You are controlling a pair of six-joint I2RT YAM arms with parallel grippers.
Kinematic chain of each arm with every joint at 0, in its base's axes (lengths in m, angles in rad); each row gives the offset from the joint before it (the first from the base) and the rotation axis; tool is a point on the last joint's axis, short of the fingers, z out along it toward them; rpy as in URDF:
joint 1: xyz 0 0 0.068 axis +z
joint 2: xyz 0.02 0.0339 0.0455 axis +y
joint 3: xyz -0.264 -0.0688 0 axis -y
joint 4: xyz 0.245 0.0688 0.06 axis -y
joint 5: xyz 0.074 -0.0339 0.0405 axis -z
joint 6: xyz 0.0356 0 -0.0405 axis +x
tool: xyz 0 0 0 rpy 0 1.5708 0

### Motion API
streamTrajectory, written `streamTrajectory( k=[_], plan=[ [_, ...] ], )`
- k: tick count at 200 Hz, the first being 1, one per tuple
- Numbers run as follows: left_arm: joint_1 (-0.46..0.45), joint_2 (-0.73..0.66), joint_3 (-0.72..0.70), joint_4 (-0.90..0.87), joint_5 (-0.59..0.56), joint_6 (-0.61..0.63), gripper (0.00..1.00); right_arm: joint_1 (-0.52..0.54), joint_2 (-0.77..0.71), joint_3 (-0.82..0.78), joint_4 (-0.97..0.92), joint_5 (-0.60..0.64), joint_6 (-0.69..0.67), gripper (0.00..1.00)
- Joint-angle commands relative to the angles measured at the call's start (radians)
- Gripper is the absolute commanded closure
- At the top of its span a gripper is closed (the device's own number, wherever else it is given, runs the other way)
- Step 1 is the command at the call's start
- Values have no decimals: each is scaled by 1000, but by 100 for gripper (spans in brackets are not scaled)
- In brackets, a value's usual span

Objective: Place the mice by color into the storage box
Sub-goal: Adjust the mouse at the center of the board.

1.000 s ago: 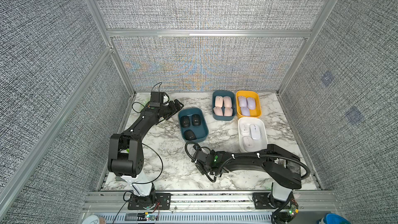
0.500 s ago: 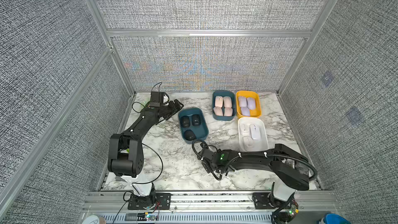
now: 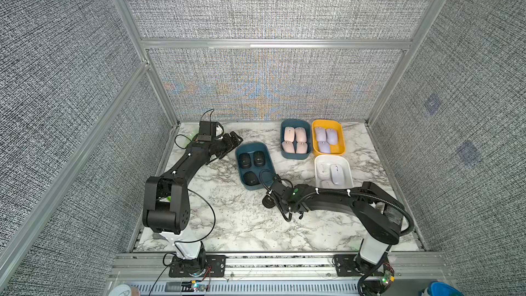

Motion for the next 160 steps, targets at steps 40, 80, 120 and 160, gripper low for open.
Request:
streamTrajectory(
  k=[40, 80, 120, 160],
  plan=[
    [0, -8, 13, 0, -25, 21, 10, 11, -11, 169, -165, 110, 88, 17],
    [2, -14, 11, 0, -34, 18, 10, 66, 32, 267, -203, 121, 261, 16],
    [2, -19, 13, -6, -43, 22, 10, 98, 149, 367, -210, 118, 321, 14],
    [1, -23, 13, -5, -48, 24, 10, 100, 205, 370, -181, 95, 331, 13]
  ],
)
